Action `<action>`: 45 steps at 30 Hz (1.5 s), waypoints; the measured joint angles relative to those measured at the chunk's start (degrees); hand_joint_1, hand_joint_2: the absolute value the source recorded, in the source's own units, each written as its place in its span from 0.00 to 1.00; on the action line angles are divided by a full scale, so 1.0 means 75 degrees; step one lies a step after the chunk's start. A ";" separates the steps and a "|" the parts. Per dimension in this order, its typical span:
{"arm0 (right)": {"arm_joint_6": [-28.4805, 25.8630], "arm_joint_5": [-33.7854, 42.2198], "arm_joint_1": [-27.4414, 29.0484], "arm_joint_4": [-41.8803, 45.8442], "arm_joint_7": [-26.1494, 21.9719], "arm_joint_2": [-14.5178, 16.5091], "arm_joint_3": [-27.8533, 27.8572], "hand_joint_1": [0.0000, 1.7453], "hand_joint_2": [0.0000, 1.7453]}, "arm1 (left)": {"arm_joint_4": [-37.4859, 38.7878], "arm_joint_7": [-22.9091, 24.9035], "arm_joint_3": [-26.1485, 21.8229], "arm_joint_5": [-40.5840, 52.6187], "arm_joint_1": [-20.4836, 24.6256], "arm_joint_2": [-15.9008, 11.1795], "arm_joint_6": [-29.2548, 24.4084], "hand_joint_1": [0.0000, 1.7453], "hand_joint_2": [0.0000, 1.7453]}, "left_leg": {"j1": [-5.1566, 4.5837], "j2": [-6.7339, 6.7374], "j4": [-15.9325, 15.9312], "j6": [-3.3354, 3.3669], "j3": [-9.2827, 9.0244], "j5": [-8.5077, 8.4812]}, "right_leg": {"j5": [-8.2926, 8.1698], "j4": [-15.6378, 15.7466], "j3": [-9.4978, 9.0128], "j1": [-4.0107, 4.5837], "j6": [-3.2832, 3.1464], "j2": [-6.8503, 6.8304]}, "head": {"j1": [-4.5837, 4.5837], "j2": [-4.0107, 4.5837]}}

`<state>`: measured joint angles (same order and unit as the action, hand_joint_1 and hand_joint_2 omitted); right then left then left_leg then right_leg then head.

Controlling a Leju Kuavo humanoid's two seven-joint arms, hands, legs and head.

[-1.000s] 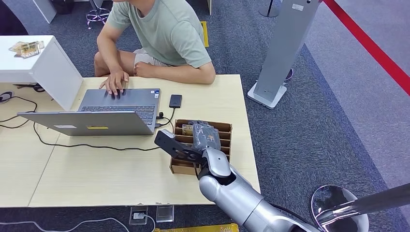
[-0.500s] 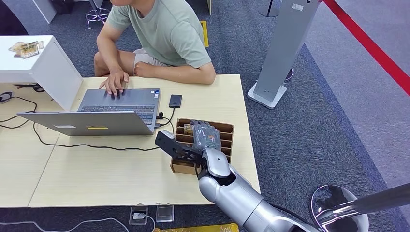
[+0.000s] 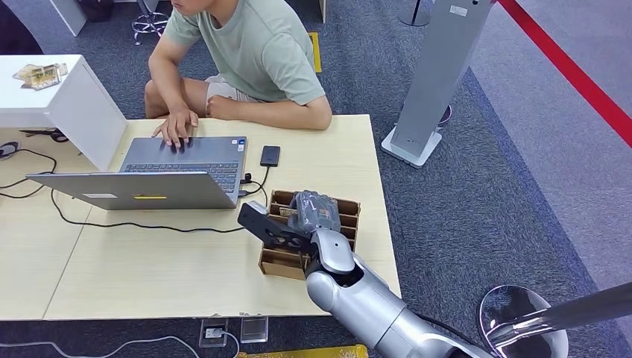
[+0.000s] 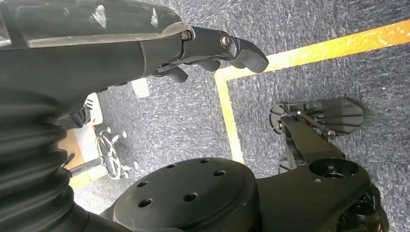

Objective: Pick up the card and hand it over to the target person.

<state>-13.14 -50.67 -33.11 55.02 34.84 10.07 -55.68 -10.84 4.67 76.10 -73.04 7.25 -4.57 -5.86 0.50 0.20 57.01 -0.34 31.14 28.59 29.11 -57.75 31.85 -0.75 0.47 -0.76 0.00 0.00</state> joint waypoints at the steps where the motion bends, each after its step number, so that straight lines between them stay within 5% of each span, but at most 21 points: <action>1: -0.0017 0.0014 -0.0002 -0.0019 -0.0029 0.0001 -0.0003 0.77 1.00 | 0.0001 -0.0006 -0.0013 -0.0011 -0.0002 0.0030 -0.0043 0.00 1.00 | -0.0001 0.0000 0.0001 0.0000 0.0000 0.0001 | 0.0001 -0.0001 0.0000 -0.0001 0.0000 0.0000 | 0.0000 0.0000; 9: -0.0218 0.0029 -0.0013 -0.0083 -0.0208 0.0003 -0.0002 0.93 1.00 | -0.0021 -0.0113 0.0021 0.0044 -0.0003 0.0043 -0.0074 0.00 1.00 | -0.0001 0.0000 -0.0003 0.0000 -0.0003 -0.0002 | -0.0002 0.0003 -0.0002 -0.0001 0.0000 0.0001 | 0.0000 0.0000; 22: -0.0824 0.0056 0.0076 0.0138 -0.0674 -0.0083 0.0098 0.94 1.00 | -0.0008 -0.0115 -0.0044 0.0016 -0.0009 0.0046 -0.0148 0.00 1.00 | 0.0001 0.0001 -0.0001 0.0000 -0.0001 0.0000 | 0.0000 0.0001 -0.0001 0.0001 -0.0001 0.0001 | 0.0000 0.0000; 25: -0.1764 -0.0002 0.0221 0.0593 -0.1332 -0.0225 0.0226 0.94 1.00 | -0.0011 -0.0118 -0.0057 0.0006 -0.0011 0.0060 -0.0130 0.00 1.00 | -0.0001 -0.0006 -0.0001 0.0000 0.0000 0.0001 | 0.0004 0.0001 -0.0003 -0.0001 0.0001 -0.0006 | 0.0000 0.0000; 29: -0.3352 -0.0272 0.0708 0.1597 -0.2992 -0.0406 0.0793 0.94 1.00 | -0.0009 -0.0168 -0.0023 0.0049 -0.0009 0.0058 -0.0113 0.00 1.00 | 0.0003 -0.0015 -0.0004 0.0002 0.0001 -0.0002 | 0.0000 0.0009 -0.0007 0.0004 0.0000 -0.0012 | 0.0000 0.0000; 32: -0.3581 -0.0528 0.1501 0.2330 -0.4808 -0.0115 0.2026 0.94 1.00 | -0.0009 -0.0199 0.0033 0.0104 -0.0001 0.0054 -0.0117 0.00 1.00 | 0.0005 -0.0021 -0.0004 0.0004 0.0004 -0.0005 | -0.0003 0.0014 -0.0006 0.0005 0.0000 -0.0016 | 0.0000 0.0000; 34: -0.3581 -0.0430 0.1687 0.2368 -0.5337 0.0018 0.2333 0.94 1.00 | -0.0009 -0.0207 0.0044 0.0113 0.0000 0.0050 -0.0123 0.00 1.00 | 0.0005 -0.0032 -0.0003 0.0003 0.0007 -0.0004 | 0.0002 0.0013 -0.0007 0.0005 0.0000 -0.0029 | 0.0000 0.0000; 37: -0.3581 -0.0119 0.1652 0.1971 -0.5581 0.0148 0.2437 0.94 1.00 | -0.0009 -0.0218 0.0042 0.0106 0.0000 0.0043 -0.0134 0.00 1.00 | 0.0006 -0.0029 -0.0003 0.0001 0.0005 -0.0003 | 0.0004 0.0012 -0.0005 0.0006 -0.0003 -0.0025 | 0.0000 0.0000; 45: -0.3146 0.1314 0.0095 -0.0149 -0.4154 0.0117 0.1010 0.94 1.00 | -0.0010 -0.0162 0.0109 0.0143 0.0010 0.0017 -0.0133 0.00 1.00 | 0.0001 0.0013 -0.0004 0.0000 0.0006 -0.0009 | -0.0014 0.0007 0.0009 0.0001 -0.0002 0.0016 | 0.0000 0.0000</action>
<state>-36.74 -40.81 -32.40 53.90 3.69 10.95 -48.10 -10.92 3.45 76.92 -71.96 7.32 -4.45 -6.86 0.51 0.30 56.98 -0.34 31.19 28.53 29.01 -57.70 31.92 -0.74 0.46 -0.64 0.00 0.00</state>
